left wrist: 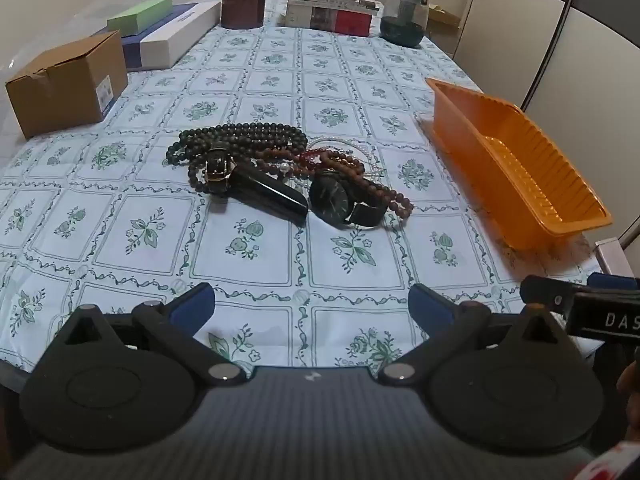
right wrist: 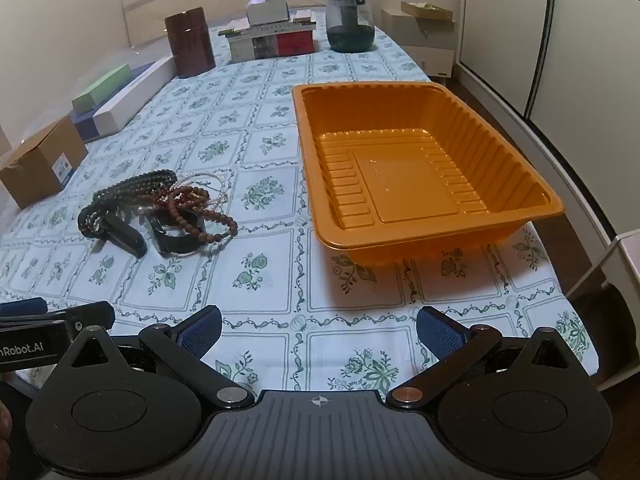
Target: Organize jewelry
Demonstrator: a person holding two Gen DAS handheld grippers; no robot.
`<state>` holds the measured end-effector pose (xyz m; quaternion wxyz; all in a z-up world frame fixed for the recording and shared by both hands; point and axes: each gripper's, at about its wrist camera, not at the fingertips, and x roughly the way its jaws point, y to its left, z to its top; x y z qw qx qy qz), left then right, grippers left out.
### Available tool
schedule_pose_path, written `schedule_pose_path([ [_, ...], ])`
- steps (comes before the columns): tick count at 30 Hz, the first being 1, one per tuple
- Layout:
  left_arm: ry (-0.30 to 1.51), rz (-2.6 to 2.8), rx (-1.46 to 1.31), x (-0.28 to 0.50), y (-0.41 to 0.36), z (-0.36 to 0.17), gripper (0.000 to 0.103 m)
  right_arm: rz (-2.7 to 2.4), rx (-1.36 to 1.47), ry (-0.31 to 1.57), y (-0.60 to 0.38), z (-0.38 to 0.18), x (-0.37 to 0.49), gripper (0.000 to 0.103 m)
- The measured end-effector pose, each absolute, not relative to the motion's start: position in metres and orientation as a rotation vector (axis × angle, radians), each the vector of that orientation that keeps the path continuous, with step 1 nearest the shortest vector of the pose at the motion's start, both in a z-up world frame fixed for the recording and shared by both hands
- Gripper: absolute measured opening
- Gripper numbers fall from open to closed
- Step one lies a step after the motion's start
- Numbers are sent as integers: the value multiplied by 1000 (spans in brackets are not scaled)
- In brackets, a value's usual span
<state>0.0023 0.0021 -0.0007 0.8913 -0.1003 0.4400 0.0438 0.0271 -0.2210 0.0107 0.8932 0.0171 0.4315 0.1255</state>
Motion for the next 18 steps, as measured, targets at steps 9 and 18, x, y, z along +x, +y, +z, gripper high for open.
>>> schedule_pose_path([
  [9,881,97,-201,0,-1,0,101,260,36,888,-220,12,27,103],
  [18,879,94,-197,0,-3,1,100,255,47,882,-220,14,28,103],
])
